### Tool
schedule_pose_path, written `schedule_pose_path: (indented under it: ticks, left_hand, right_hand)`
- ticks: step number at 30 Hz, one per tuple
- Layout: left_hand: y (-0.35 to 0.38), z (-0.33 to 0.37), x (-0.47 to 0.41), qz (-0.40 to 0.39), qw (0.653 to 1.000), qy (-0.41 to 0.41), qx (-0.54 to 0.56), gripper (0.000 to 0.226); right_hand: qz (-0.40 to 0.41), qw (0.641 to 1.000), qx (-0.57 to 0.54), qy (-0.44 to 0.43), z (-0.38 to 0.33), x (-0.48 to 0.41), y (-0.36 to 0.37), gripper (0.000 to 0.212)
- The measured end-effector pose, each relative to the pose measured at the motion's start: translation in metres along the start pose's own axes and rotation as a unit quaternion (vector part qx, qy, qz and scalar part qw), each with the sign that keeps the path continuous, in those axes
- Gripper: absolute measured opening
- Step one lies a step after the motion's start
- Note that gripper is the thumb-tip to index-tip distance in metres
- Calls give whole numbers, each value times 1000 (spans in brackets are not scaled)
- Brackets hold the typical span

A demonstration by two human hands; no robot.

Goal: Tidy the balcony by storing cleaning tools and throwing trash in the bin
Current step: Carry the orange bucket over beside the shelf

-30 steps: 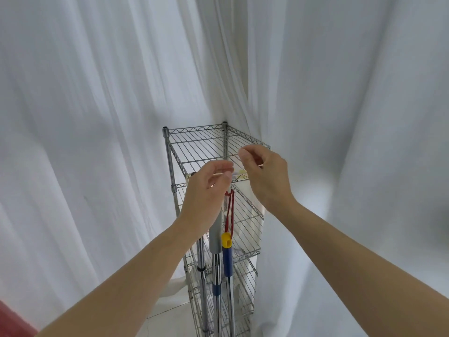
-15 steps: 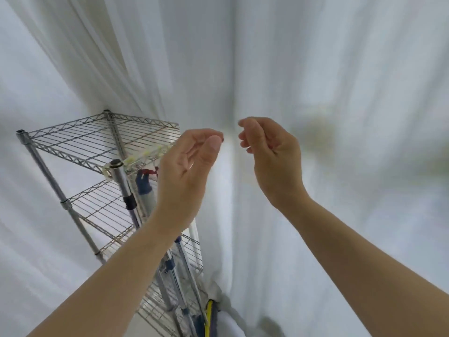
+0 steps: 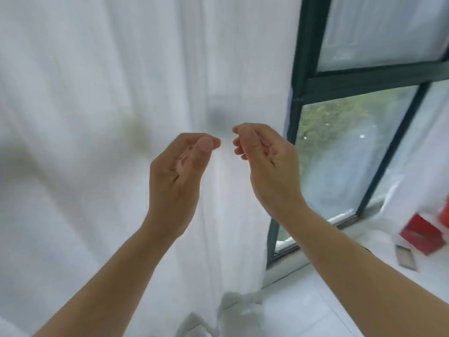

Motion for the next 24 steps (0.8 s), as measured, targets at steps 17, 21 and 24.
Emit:
schedule_pose_path:
  ticks: [17,21,24]
  left_hand:
    - [505,71,15,-247,922,35,295,22]
    - [575,77,21,-288,900,29,326,23]
    - [625,75,15,-308,886,32,346,23]
  right_hand:
    - [337,908,248,-34,-38,14,-506,19]
    - [377,881,284,-38,-38,21,-569,18]
    - [391,866,308,-34,-28,13,-607,19]
Point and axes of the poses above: each hand's wrist, its own x-axis away from the middle knuckle, its own y-axis out of the palm, z = x × y, the point moved 6 cm from there along -x, towards the middle knuckle, and after that the axes turned 6 degrees about -x, right-handed, at the moved point
